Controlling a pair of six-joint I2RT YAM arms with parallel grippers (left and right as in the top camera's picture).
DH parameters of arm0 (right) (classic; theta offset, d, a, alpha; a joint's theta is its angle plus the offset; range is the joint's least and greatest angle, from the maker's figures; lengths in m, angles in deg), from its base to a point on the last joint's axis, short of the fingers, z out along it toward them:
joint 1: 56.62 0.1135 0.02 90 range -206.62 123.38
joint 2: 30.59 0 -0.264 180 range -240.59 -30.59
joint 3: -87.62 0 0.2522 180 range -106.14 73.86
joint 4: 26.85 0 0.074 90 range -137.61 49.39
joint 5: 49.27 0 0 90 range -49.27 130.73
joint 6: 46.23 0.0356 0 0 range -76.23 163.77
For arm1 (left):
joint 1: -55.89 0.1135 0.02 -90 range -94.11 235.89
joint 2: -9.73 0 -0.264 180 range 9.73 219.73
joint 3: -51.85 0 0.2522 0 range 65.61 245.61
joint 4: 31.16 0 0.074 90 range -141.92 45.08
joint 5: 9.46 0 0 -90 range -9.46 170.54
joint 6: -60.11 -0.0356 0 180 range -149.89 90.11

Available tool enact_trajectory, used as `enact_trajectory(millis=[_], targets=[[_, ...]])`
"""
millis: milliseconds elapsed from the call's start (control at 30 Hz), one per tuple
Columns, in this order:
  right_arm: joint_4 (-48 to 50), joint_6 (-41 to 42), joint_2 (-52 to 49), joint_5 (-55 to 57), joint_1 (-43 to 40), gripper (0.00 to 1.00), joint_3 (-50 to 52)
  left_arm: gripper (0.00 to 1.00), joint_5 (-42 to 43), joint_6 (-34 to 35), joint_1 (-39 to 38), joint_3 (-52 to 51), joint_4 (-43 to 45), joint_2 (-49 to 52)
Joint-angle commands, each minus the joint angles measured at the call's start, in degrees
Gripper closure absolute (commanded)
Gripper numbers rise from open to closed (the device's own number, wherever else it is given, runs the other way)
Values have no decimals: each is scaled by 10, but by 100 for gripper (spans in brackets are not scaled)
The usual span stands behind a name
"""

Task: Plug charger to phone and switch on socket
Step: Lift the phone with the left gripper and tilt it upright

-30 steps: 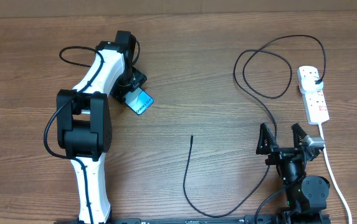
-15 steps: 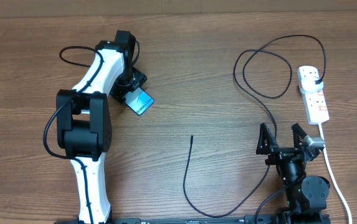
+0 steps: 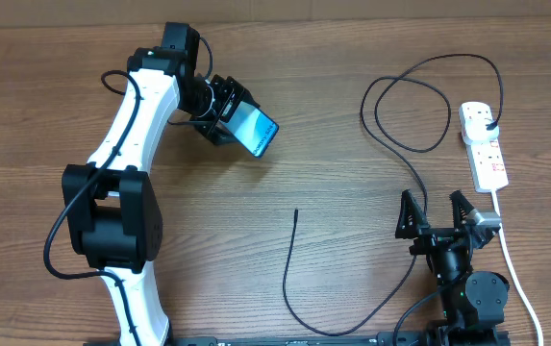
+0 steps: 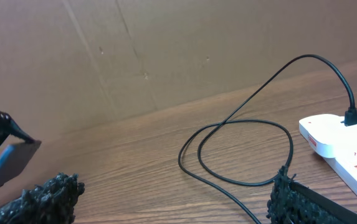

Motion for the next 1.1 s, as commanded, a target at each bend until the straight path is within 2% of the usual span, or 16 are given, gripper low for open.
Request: enact_trajectory(millis=[0, 100, 200, 533, 1067], targets=[[3, -4, 6, 7, 3, 0, 6, 96, 221, 33, 12, 18, -21, -26], [3, -4, 6, 8, 3, 0, 6, 96, 308, 34, 24, 18, -48, -26], [3, -4, 6, 8, 3, 0, 6, 96, 359, 47, 35, 18, -85, -26], [3, -4, 6, 8, 3, 0, 6, 96, 463, 64, 38, 18, -113, -26], [3, -4, 6, 7, 3, 0, 6, 96, 458, 64, 38, 18, -113, -26]])
